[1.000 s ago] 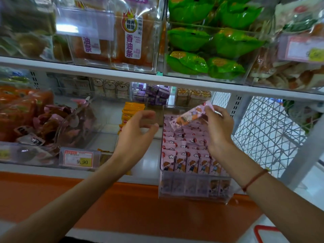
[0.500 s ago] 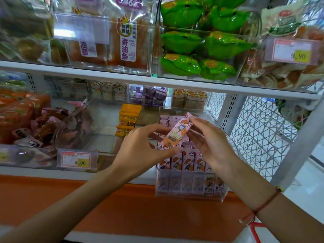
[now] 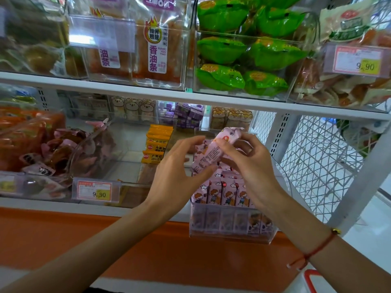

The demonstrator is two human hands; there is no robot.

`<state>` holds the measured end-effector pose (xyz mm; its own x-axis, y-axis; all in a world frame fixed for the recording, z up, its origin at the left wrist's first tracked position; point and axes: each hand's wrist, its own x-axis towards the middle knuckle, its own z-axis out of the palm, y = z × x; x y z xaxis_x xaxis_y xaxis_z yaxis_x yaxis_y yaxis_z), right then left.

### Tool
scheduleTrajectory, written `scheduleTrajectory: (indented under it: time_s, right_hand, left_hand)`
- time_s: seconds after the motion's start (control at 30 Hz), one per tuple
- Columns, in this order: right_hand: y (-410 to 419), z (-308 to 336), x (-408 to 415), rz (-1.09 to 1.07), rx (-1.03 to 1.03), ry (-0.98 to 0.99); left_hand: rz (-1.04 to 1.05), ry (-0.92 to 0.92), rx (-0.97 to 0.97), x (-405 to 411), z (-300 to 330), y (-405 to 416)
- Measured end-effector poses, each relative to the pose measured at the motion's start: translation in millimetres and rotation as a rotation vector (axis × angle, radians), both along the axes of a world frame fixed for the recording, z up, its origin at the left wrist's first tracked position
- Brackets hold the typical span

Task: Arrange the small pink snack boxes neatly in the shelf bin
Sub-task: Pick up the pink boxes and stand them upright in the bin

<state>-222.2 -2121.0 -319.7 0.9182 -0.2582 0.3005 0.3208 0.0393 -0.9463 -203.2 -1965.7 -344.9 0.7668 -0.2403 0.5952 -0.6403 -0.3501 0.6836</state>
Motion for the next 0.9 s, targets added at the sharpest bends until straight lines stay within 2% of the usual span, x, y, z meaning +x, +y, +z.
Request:
scheduleTrajectory:
  time_s: [0.17,0.33,0.43,0.5,0.73,0.9]
  right_hand:
    - [3.1,-0.8,-1.5,0.037,-0.112,-0.011]
    - [-2.8,1.5,0.9,0.069,-0.190,0.056]
    - [-4.6,-2.5,4.1,0.070,-0.138,0.147]
    - [-4.6,-2.0,4.3,0.092,-0.136,0.177]
    - [-9.6,8.6,3.1,0.304,-0.041,0.089]
    - [-17.5,9.0,1.2,0.450,-0.052,-0.032]
  left_hand:
    - [-0.030,0.030,0.013,1.8,-2.3,0.5]
    - [-0.203,0.230,-0.100,1.2,5.1,1.4]
    - [-0.289,0.388,-0.156,0.6,4.6,-1.1]
    - [-0.304,0.431,-0.152,2.0,3.8,-2.0]
    - [-0.379,0.438,-0.226,-0.3,10.3,-1.0]
    - [-0.292,0.307,-0.215,4.8,12.6,4.9]
